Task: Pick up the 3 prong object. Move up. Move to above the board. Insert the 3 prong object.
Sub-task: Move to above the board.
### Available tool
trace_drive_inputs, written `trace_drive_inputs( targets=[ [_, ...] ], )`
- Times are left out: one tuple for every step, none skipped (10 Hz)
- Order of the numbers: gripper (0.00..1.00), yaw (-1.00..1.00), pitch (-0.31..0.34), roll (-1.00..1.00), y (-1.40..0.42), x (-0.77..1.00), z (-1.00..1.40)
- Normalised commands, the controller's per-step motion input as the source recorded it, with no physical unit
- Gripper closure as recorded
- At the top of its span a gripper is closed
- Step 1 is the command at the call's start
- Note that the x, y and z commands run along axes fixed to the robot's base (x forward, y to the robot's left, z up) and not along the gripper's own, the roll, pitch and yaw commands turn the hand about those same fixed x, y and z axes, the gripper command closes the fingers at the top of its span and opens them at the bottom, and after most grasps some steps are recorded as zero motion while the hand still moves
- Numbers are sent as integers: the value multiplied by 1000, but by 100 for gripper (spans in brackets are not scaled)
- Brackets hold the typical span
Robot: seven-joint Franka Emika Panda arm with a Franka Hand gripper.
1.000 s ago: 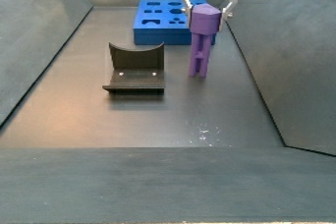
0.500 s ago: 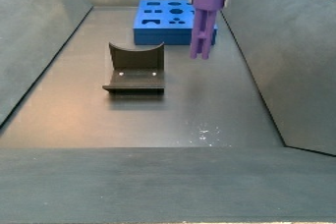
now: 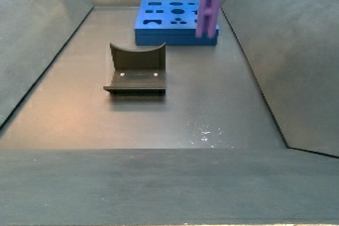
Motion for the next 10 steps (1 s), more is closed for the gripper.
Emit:
trace_drive_inputs(
  targets=[
    [100, 10, 100, -40, -228, -23, 871],
    [100, 12, 95, -41, -119, -5, 645],
    [100, 18, 90, -44, -54, 5, 416],
    [100, 19, 89, -43, -45, 8, 305],
    [100, 972, 264, 78, -1000, 302, 319],
    [100, 860, 264, 135, -1000, 315, 298],
    [100, 607, 269, 136, -1000, 341, 302],
    [100, 377, 227, 89, -1000, 368, 300],
    [100, 226, 177, 68, -1000, 368, 299],
    [100, 106, 128, 50, -1000, 376, 311]
  ],
)
